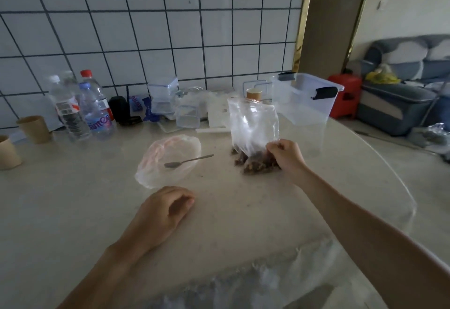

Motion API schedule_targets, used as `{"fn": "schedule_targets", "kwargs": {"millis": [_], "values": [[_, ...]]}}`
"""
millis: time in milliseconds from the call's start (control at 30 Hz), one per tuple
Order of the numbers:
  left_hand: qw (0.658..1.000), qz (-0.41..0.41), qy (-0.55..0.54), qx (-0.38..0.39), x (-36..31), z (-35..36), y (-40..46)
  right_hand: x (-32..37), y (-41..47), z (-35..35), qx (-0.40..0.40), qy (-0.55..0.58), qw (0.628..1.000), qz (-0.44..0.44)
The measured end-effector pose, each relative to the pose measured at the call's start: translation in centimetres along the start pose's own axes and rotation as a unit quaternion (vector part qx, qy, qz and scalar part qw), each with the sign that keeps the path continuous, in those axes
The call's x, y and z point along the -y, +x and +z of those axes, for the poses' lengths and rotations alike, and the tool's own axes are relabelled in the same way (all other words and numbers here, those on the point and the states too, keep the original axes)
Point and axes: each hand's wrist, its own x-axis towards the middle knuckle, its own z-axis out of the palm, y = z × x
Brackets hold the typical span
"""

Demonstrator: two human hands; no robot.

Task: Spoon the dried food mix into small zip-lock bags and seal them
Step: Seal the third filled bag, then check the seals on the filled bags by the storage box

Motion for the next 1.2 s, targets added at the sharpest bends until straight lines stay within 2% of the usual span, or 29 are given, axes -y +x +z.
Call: {"fn": "schedule_targets", "kwargs": {"millis": [200,300,400,533,600,667,767,900,1067,1200], "values": [[0.999,-0.040,-0.035,0.001,-0.8,-0.9,0.1,2.2,-1.9,-4.4,-0.038,-0.014,0.999,-0.034],[0.995,-0.042,-0.087,-0.016,-1.8,-1.5,-0.4,2.9,-5.3,-6.3,0.010,0.034,0.997,-0.075],[0.989,-0.047,-0.140,-0.019,-2.4,-1.9,-0.7,2.9,-9.0,-6.9,0.060,0.017,0.992,-0.105],[0.984,-0.005,-0.172,0.037,-4.1,-3.6,-1.0,1.7,-14.0,-7.5,0.096,0.001,0.984,-0.148],[0.973,-0.060,-0.204,0.086,-3.5,-3.1,-1.1,0.8,-14.6,-6.8,0.158,-0.044,0.982,-0.095],[0.971,-0.068,-0.209,0.096,-4.3,-2.9,-3.2,0.9,-17.4,-6.9,0.167,-0.051,0.980,-0.099],[0.960,-0.108,-0.207,0.155,-5.9,-3.3,-3.3,2.2,-19.7,-7.4,0.173,-0.065,0.983,-0.015],[0.940,-0.139,-0.204,0.237,-9.9,-6.6,-3.6,6.3,-23.7,-10.4,0.136,-0.072,0.981,0.122],[0.888,-0.201,-0.208,0.357,-13.3,-12.3,-2.2,13.3,-27.8,-15.7,0.083,-0.094,0.974,0.190],[0.882,-0.189,-0.203,0.381,-13.9,-14.8,1.3,16.5,-28.6,-18.7,0.031,-0.099,0.965,0.242]]}}
